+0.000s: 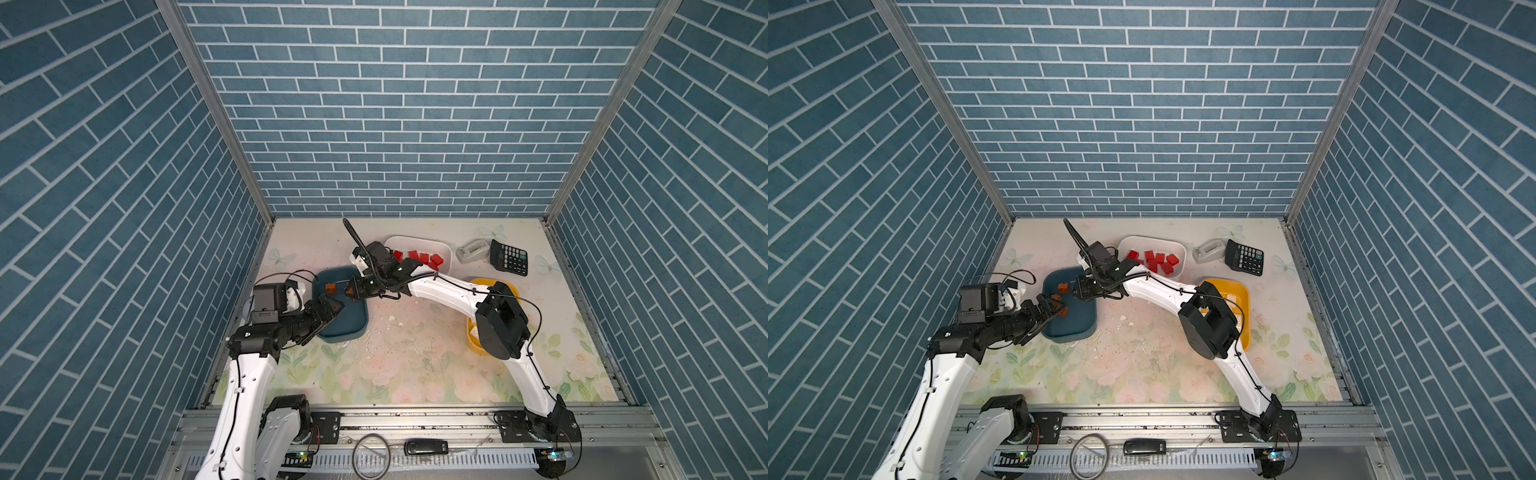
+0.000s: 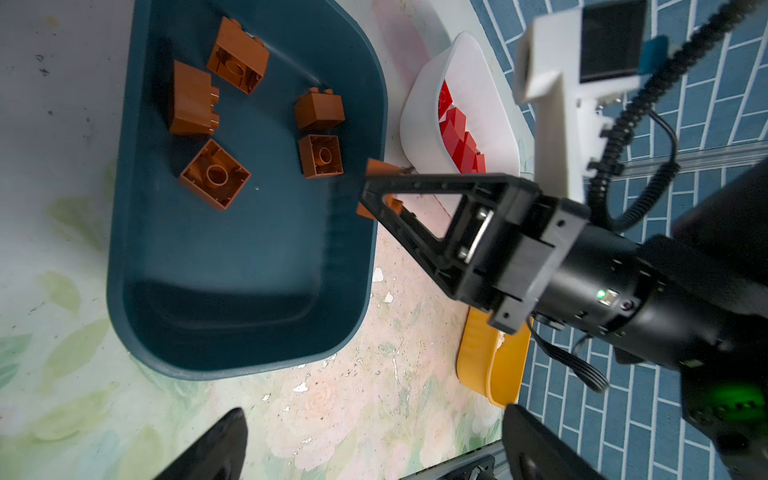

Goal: Sort the legos into containers by color

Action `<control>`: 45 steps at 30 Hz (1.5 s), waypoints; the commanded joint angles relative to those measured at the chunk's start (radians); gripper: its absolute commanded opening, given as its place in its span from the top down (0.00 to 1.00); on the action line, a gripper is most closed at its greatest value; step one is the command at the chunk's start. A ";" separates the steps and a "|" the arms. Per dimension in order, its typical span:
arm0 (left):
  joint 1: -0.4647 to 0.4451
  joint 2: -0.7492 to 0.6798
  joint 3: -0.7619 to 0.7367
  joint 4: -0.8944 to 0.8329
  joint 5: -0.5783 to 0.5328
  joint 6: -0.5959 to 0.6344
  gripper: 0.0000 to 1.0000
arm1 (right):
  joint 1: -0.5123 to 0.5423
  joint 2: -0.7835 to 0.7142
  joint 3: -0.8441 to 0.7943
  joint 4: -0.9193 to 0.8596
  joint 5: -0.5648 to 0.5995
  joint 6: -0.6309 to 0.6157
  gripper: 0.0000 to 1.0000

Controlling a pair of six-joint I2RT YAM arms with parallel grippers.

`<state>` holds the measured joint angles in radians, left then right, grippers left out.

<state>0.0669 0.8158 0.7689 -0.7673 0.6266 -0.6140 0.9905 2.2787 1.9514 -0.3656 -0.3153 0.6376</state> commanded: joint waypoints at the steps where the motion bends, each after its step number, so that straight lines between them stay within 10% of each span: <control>1: 0.002 -0.011 0.007 -0.018 0.009 0.004 0.03 | 0.014 0.054 0.052 0.039 -0.037 0.058 0.77; 10: 0.002 0.000 0.000 -0.009 0.004 0.010 0.03 | -0.005 0.022 0.085 -0.048 0.004 -0.010 0.42; 22: 0.001 0.201 0.138 0.014 -0.404 0.303 0.03 | -0.233 -0.606 -0.561 -0.111 0.091 -0.204 0.33; 31: 0.002 0.352 0.109 0.354 -0.583 0.532 0.02 | -0.580 -0.961 -0.928 -0.103 0.207 -0.431 0.14; 45: -0.036 0.490 -0.079 0.921 -0.705 0.658 0.00 | -0.938 -0.891 -1.220 0.449 0.500 -0.619 0.06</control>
<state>0.0521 1.2953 0.7246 -0.0193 -0.0299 -0.0231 0.0692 1.3540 0.7650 -0.1177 0.0803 0.1169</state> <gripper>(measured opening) 0.996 0.940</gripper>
